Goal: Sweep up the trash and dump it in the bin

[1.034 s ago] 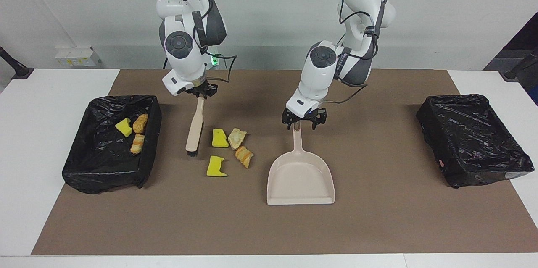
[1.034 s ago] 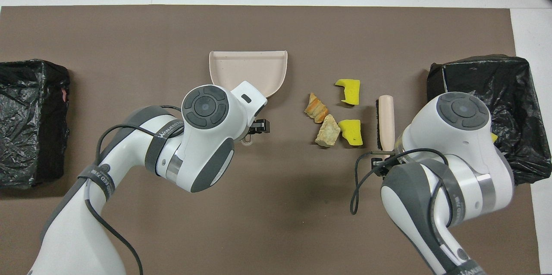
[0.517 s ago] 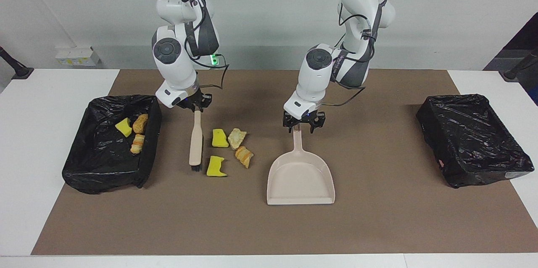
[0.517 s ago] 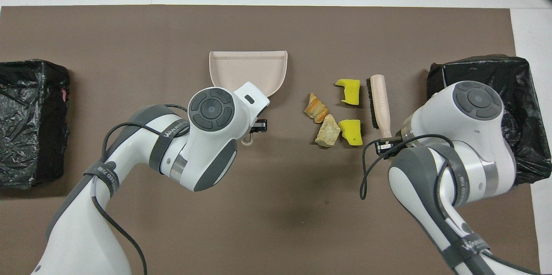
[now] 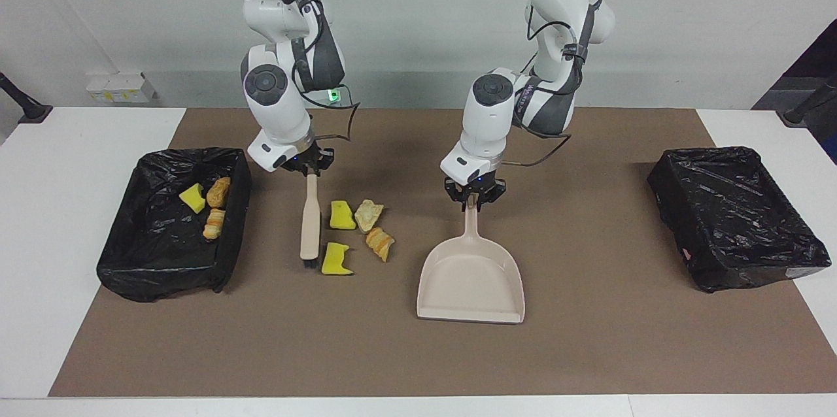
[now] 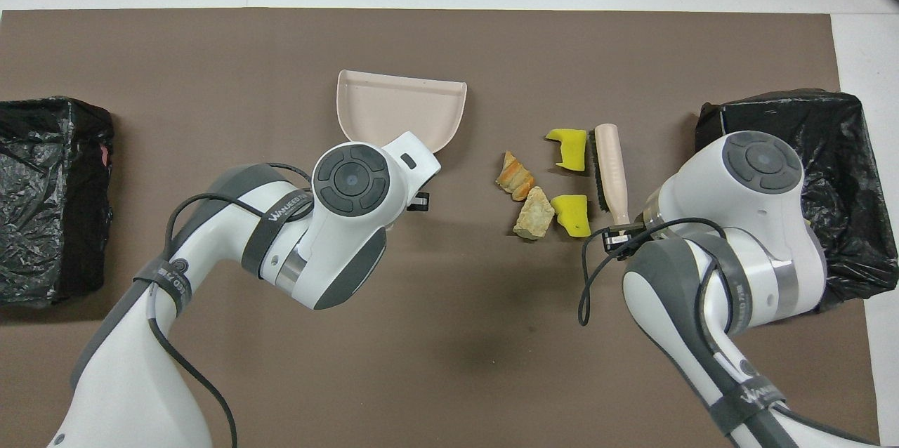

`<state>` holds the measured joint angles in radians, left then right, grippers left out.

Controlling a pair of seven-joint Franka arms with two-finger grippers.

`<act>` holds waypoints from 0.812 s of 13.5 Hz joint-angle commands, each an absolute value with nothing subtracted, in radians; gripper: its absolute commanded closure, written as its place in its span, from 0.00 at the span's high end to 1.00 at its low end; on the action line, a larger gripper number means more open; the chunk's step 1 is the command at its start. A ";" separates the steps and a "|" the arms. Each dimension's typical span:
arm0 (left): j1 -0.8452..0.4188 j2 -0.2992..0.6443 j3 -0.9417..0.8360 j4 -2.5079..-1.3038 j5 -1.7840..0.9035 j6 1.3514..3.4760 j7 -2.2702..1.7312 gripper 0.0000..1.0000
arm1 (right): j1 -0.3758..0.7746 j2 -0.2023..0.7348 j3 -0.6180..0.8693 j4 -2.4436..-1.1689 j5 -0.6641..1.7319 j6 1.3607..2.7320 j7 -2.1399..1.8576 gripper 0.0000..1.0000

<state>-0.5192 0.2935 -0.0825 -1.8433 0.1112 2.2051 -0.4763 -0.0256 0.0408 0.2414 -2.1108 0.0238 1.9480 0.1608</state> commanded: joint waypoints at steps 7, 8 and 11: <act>-0.283 0.065 -0.048 -1.802 0.163 1.872 0.336 0.00 | 0.044 0.041 0.249 -2.111 0.140 1.944 0.336 0.00; -0.237 0.058 -0.048 -1.802 0.160 1.850 0.464 0.00 | 0.046 0.046 0.249 -2.111 0.140 1.951 0.336 0.00; -0.160 0.040 -0.048 -1.825 0.158 1.790 0.809 0.00 | 0.046 0.067 0.249 -2.109 0.140 1.963 0.334 0.00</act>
<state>-0.1862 0.0612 -0.0333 -1.7934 0.1499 1.8099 0.6566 0.0505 0.0565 0.2445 -2.1113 0.1162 1.9482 0.3242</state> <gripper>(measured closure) 0.678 0.736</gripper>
